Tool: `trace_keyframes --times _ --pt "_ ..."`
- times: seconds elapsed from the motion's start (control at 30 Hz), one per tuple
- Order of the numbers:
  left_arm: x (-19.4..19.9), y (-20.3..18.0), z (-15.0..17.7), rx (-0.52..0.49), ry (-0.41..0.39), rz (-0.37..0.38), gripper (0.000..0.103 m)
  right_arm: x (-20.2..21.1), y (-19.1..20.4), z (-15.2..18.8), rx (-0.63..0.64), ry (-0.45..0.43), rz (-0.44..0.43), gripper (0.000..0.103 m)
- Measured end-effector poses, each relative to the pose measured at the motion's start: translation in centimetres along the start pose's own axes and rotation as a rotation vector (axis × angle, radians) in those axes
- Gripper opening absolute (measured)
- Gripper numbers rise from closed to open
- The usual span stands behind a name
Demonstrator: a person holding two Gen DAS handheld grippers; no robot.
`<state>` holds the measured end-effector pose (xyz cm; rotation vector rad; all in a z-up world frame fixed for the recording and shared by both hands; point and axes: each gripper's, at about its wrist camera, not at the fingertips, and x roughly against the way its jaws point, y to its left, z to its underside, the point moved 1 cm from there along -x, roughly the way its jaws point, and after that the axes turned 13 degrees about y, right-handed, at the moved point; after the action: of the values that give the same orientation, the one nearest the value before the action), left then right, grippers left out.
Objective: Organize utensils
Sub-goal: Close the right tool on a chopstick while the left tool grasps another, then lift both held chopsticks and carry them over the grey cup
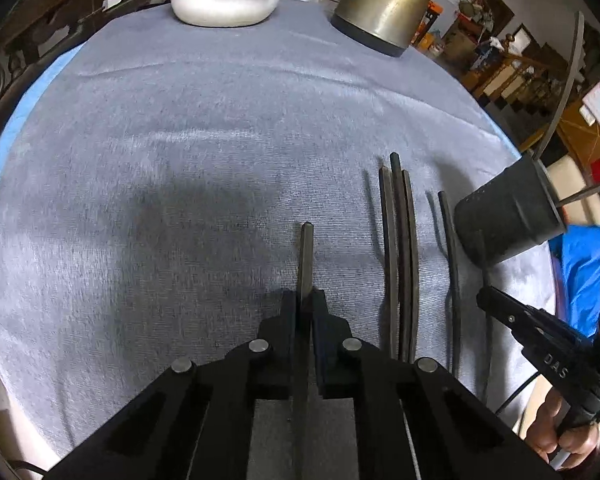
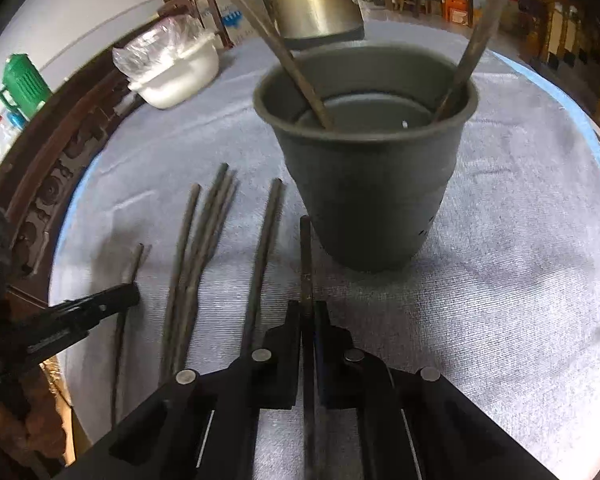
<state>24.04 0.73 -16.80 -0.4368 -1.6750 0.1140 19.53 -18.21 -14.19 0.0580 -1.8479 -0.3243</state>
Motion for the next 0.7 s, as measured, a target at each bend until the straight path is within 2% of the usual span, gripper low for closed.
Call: trace_keyframes --times 0.1,0.33,0.4,0.47,0.7 --pt "0.8 0.2 0.5 0.004 -0.032 0.015 0.007 1.1 0.2 0.3 0.024 -0.031 -0.023 0.007" --pt "4.4 0.2 1.6 0.004 -0.122 0.048 0.007 4.3 0.5 1.4 0.056 -0.121 -0.148 0.007" --pt "5.9 -0.1 1.8 -0.008 -0.162 0.057 0.007 5.2 1.1 1.7 0.082 -0.149 -0.143 0.007" --pt "7.0 -0.5 2.1 -0.028 -0.190 0.048 0.007 5.5 1.3 1.8 0.093 -0.146 -0.092 0.007" --pt "8.2 -1.2 2.9 -0.032 -0.245 0.030 0.007 3.6 -0.2 1.7 0.044 -0.047 -0.107 0.009"
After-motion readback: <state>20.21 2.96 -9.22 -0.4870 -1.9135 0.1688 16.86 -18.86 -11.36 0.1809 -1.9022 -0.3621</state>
